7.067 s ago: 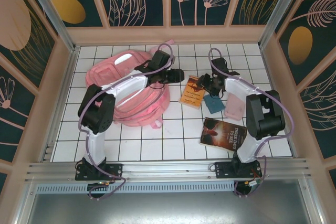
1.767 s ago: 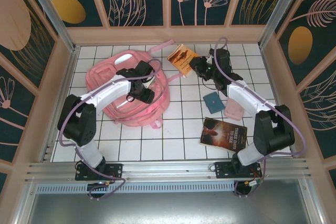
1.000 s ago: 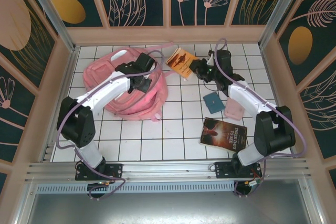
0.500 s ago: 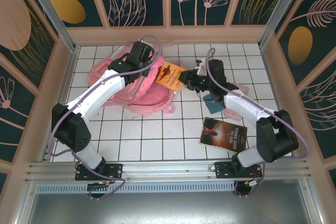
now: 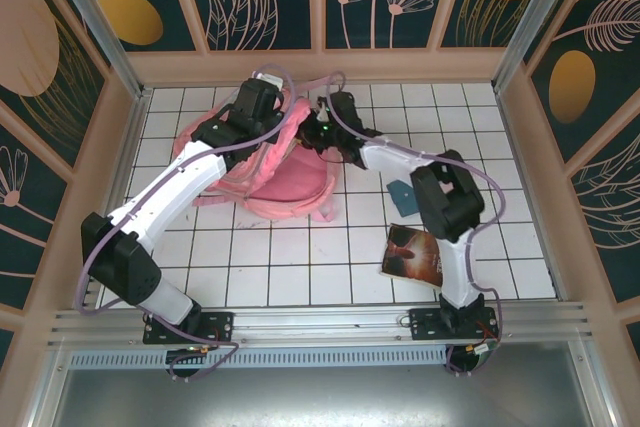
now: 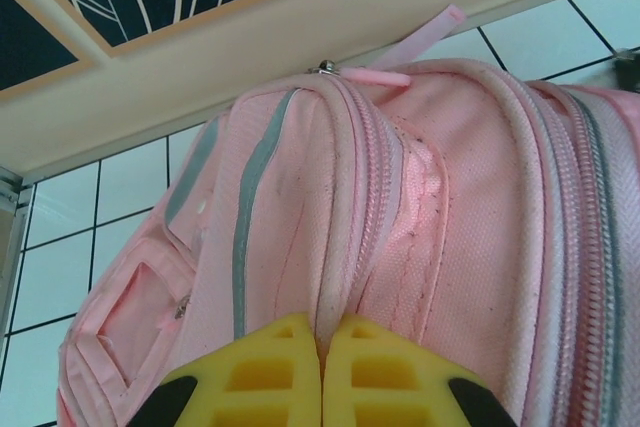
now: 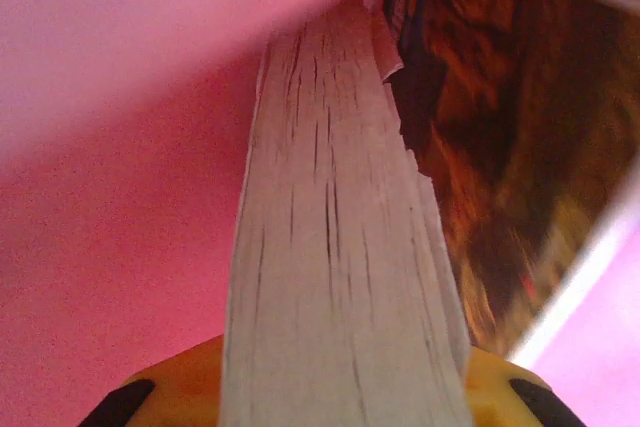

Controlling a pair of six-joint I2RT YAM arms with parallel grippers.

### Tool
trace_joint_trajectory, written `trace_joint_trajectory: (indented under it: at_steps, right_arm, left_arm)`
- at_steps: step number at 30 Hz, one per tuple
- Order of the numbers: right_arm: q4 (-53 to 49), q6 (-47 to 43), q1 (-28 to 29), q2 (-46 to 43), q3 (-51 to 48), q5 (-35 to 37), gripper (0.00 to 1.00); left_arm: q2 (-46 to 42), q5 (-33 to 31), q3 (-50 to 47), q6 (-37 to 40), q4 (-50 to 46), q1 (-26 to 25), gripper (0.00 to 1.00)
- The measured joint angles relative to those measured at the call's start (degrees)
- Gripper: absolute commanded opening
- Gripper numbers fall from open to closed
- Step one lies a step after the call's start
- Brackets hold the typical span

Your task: Pack the student bag

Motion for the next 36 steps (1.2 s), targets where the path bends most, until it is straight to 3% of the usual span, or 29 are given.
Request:
trace_joint_trajectory:
  at_steps: [6, 13, 17, 31, 36]
  right_arm:
    - [-1.95, 4.63, 1.97, 10.71, 12.55, 6.29, 0.12]
    - [-5.84, 6.12, 2.08, 16.87, 21.64, 7.91, 0.59]
    - [-6.84, 5.62, 2.05, 16.57, 20.74, 7.30, 0.74]
    - [-10.47, 1.75, 2.05, -2.01, 1.66, 6.38, 0.68]
    - [-10.36, 1.86, 1.60, -12.00, -10.60, 7.91, 0.64]
  left_arm:
    - [-0.57, -0.37, -0.44, -1.42, 0.26, -0.09, 0.07]
    - [-0.70, -0.66, -0.46, -4.07, 0.28, 0.13, 0.10]
    - [-0.81, -0.57, -0.44, -5.62, 0.26, 0.13, 0.11]
    - [-0.76, -0.39, -0.44, -7.50, 0.15, -0.26, 0.10]
    - [-0.37, -1.57, -0.44, -7.50, 0.33, -0.28, 0.09]
